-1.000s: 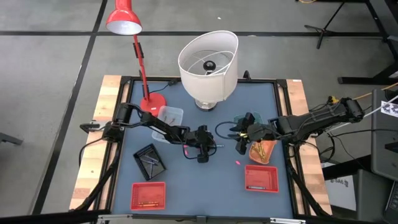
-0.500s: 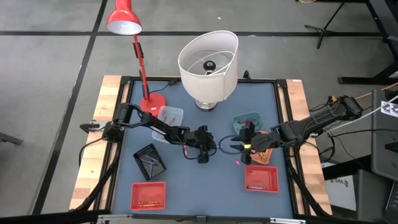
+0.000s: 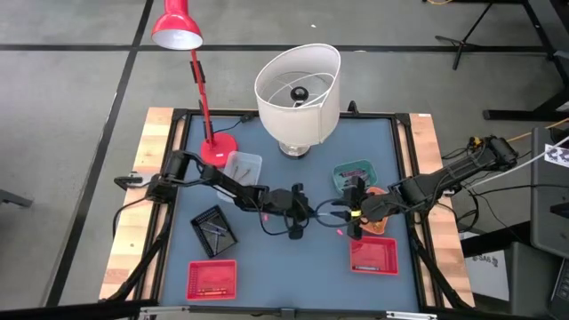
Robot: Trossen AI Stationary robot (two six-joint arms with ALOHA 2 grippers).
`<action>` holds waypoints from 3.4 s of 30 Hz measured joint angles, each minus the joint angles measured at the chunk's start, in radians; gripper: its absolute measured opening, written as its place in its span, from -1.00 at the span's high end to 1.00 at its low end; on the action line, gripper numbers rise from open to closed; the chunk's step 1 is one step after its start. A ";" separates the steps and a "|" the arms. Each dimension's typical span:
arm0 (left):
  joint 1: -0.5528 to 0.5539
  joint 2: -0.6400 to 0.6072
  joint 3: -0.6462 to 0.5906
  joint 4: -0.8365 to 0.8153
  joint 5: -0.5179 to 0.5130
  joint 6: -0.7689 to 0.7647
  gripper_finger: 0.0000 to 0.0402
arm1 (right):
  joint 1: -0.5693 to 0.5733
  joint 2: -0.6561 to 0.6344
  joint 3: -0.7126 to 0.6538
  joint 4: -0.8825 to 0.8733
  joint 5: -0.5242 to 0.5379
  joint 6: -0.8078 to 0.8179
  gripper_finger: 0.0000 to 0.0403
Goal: Sort crayons
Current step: Put the blue crayon into the right red bin
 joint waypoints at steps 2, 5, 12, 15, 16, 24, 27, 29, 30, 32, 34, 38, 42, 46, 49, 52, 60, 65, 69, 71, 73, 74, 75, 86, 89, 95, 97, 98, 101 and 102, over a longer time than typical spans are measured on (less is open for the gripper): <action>-0.008 0.000 0.000 0.038 0.000 0.001 0.97 | 0.000 0.000 0.000 -0.013 -0.001 0.000 0.33; -0.018 0.000 0.000 0.097 0.000 0.002 0.96 | 0.000 0.000 -0.001 -0.036 -0.027 0.000 0.33; -0.022 -0.001 0.001 0.206 -0.043 0.002 0.96 | 0.000 0.000 -0.001 -0.045 -0.093 0.000 0.33; -0.023 -0.002 0.001 0.244 -0.047 0.002 0.96 | 0.000 0.000 -0.001 -0.045 -0.092 0.000 0.33; -0.023 -0.002 0.001 0.255 -0.047 0.002 0.96 | 0.000 0.000 -0.001 -0.045 -0.091 0.000 0.33; -0.033 -0.002 0.002 0.293 -0.043 0.003 0.96 | 0.000 0.000 -0.001 -0.048 -0.052 0.000 0.33; -0.039 -0.002 0.002 0.307 -0.045 0.003 0.96 | 0.000 0.000 -0.001 -0.062 -0.052 0.000 0.33; -0.042 -0.002 0.002 0.320 -0.048 0.003 0.96 | 0.000 0.000 -0.001 -0.076 -0.052 0.000 0.33; -0.043 -0.002 0.002 0.325 -0.048 0.004 0.96 | 0.000 0.000 -0.001 -0.079 -0.052 0.000 0.33; -0.043 -0.003 0.002 0.331 -0.048 0.008 0.96 | 0.000 0.000 -0.001 -0.076 -0.057 0.000 0.33; -0.043 -0.003 0.002 0.342 -0.048 0.008 0.96 | 0.000 0.000 -0.001 -0.074 -0.070 0.000 0.33; -0.043 -0.004 0.002 0.353 -0.049 0.010 0.96 | 0.000 0.000 -0.001 -0.073 -0.070 0.000 0.33; -0.042 -0.004 0.002 0.348 -0.050 0.010 0.96 | 0.000 0.000 -0.001 -0.072 -0.062 0.000 0.38; -0.042 -0.004 0.002 0.342 -0.071 0.011 0.96 | 0.000 0.000 -0.001 -0.072 -0.062 0.000 0.56; -0.041 -0.004 0.002 0.342 -0.076 0.011 0.96 | 0.000 0.000 -0.001 -0.072 -0.062 0.000 0.72; -0.041 -0.004 0.002 0.341 -0.078 0.012 0.96 | 0.000 0.000 -0.001 -0.072 -0.066 0.000 0.86; -0.041 -0.004 0.002 0.341 -0.097 0.014 0.96 | 0.000 0.000 -0.001 -0.073 -0.063 0.000 0.86; -0.041 -0.004 0.002 0.341 -0.101 0.013 0.95 | 0.000 0.000 -0.001 -0.073 -0.062 0.000 0.84; -0.041 -0.004 0.002 0.342 -0.103 0.008 0.82 | 0.000 0.000 -0.001 -0.069 -0.061 0.000 0.92; -0.041 -0.004 0.002 0.346 -0.106 0.003 0.73 | 0.000 0.000 -0.001 -0.067 -0.062 0.000 0.93; -0.044 -0.004 0.002 0.346 -0.107 0.003 0.64 | 0.001 0.000 -0.001 -0.067 -0.072 0.000 0.92; -0.046 -0.004 0.002 0.346 -0.108 0.003 0.60 | 0.001 0.000 -0.001 -0.067 -0.080 0.000 0.90; -0.049 -0.004 0.002 0.345 -0.108 0.003 0.56 | 0.001 0.000 -0.001 -0.067 -0.087 0.000 0.88; -0.092 -0.081 0.002 0.241 -0.098 0.010 0.47 | 0.169 -0.016 -0.001 -0.077 -0.057 0.062 0.92; -0.102 -0.170 0.002 0.099 -0.097 0.011 0.48 | 0.236 -0.019 -0.001 -0.086 -0.024 0.114 0.88; -0.116 -0.422 0.002 -0.310 -0.077 0.022 0.48 | 0.367 -0.019 0.000 -0.136 0.023 0.250 0.92; -0.127 -0.520 0.002 -0.422 -0.076 0.041 0.48 | 0.401 -0.019 0.000 -0.148 0.027 0.298 0.92; -0.132 -0.574 0.002 -0.469 -0.084 0.047 0.48 | 0.418 -0.019 0.000 -0.153 0.027 0.323 0.92; -0.148 -0.732 0.002 -0.606 -0.116 0.067 0.48 | 0.464 -0.019 0.000 -0.171 0.027 0.400 0.89; -0.152 -0.781 0.002 -0.656 -0.130 0.071 0.48 | 0.479 -0.019 0.000 -0.185 0.026 0.428 0.88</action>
